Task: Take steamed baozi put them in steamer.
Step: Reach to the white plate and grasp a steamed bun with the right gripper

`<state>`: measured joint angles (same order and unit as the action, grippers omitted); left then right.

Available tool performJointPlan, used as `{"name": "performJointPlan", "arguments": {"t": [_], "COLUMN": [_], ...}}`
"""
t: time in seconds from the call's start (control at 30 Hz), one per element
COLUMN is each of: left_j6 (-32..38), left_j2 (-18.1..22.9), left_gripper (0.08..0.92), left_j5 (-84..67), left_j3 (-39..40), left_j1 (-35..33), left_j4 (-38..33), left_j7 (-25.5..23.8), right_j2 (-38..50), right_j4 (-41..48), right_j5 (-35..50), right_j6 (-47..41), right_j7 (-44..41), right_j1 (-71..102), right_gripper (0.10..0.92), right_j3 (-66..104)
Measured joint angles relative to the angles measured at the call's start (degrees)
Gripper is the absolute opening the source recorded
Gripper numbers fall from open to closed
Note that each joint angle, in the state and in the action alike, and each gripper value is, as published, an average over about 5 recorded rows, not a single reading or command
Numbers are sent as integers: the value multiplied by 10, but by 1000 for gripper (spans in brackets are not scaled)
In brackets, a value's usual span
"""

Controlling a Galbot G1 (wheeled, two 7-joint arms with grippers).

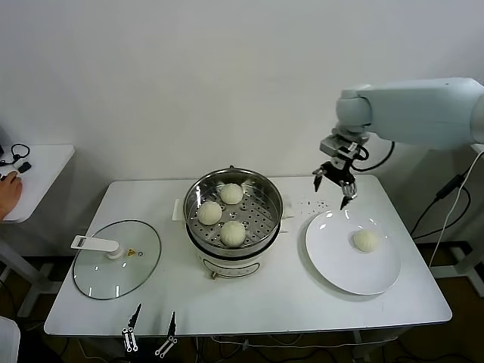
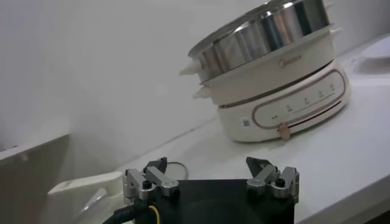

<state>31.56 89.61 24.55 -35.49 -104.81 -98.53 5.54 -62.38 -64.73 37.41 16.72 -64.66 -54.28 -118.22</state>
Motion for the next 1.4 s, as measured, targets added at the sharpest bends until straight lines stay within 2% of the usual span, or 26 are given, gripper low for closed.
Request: {"name": "performJointPlan", "arguments": {"t": [0.6,1.07,1.4], "left_j6": [1,1,1], "left_j2": [3,3,2], "left_gripper": [823,823,823], "left_j5": [6,7,7], "left_j3": [1,-3,-5], "left_j1": [-6,-7,-5], "left_j4": [-1,4,7], "left_j7": [0,0,0], "right_j2": [128,150,152], "right_j4": [54,122,157], "right_j5": [-119,-215,-250], "right_j6": [-53,-65,-69], "right_j7": [0,22,35], "right_j1": [131,249,307], "right_gripper": [823,823,823], "right_j3": [97,218,281]}}
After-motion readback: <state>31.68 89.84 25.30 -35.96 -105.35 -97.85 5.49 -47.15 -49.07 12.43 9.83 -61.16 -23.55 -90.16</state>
